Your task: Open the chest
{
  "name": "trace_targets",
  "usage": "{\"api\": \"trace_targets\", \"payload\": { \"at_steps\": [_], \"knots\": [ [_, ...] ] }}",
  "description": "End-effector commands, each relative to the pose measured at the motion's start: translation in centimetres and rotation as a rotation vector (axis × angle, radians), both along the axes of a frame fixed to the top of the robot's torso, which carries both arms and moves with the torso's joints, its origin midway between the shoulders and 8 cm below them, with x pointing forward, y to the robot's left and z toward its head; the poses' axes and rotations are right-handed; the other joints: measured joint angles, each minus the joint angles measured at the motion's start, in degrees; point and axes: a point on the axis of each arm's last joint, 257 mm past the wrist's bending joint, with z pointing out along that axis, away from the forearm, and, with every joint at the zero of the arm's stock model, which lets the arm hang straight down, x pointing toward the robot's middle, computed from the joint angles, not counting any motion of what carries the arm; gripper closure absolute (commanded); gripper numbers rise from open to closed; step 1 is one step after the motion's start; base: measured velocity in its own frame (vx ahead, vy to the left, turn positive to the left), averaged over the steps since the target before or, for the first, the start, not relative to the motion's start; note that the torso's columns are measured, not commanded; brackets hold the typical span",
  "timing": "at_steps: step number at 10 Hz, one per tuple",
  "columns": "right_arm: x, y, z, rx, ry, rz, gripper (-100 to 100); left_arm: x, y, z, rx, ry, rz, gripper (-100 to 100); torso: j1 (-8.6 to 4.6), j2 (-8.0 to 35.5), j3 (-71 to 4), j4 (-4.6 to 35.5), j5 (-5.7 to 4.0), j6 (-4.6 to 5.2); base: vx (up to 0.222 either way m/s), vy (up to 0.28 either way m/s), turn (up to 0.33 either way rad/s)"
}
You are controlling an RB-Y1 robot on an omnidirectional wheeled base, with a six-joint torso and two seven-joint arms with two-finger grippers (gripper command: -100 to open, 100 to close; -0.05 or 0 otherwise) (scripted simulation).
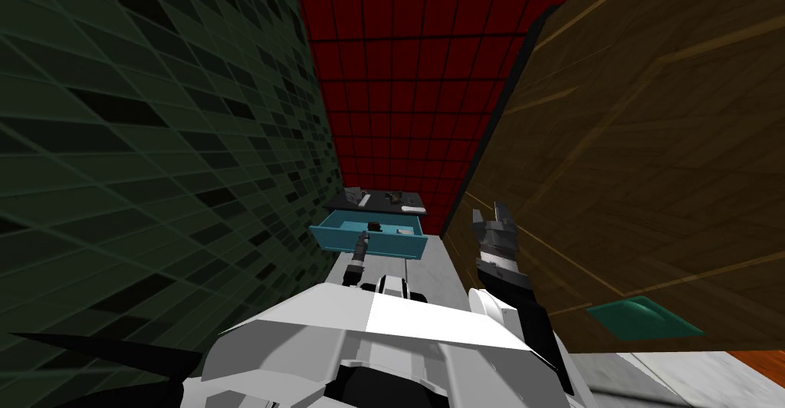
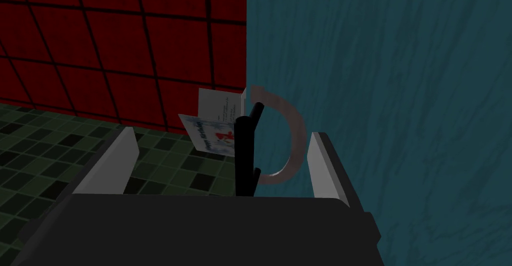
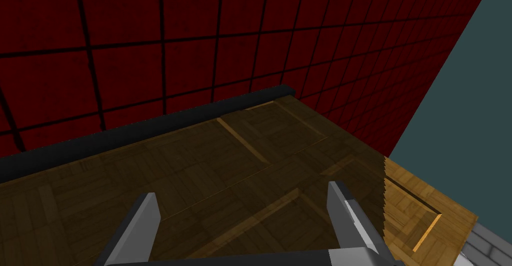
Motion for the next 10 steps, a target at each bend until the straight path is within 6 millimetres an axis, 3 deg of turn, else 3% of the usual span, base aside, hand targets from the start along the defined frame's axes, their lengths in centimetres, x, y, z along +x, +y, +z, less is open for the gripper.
{"api": "trace_targets", "payload": {
  "at_steps": [1, 4, 6, 9, 10],
  "knots": [
    [0.0, 0.0, 0.0, 0.0, 0.0, 0.0, 0, 1.4, -0.3, 0.5, 0.0, 0.005, -0.005, -100, -0.06, 0.21, 0.12, 0.07, -0.05, -0.02, -0.032, -0.003, 0.017],
    [0.0, 0.0, 0.0, 0.0, 0.0, 0.0, 0, 4.9, -1.0, 2.2, 0.0, 0.005, -0.02, -100, -0.09, 0.58, 0.33, 0.21, -0.07, -0.01, -0.079, 0.008, 0.048],
    [0.0, 0.0, 0.0, 0.0, 0.0, 0.0, 0, 4.9, -1.0, 2.2, 0.0, 0.005, -0.02, -100, -0.13, 0.41, 0.23, 0.14, -0.07, -0.03, -0.051, -0.001, 0.003],
    [0.0, 0.0, 0.0, 0.0, 0.0, 0.0, 0, 8.2, -1.8, 4.2, 0.0, 0.001, -0.035, -100, -0.13, 0.43, 0.23, 0.14, -0.07, -0.02, -0.07, -0.004, 0.046],
    [0.0, 0.0, 0.0, 0.0, 0.0, 0.0, 0, 7.6, -1.5, 3.9, 0.0, 0.001, -0.031, -100, -0.1, 0.58, 0.3, 0.23, -0.09, -0.04, -0.039, 0.003, 0.0]
  ]
}}
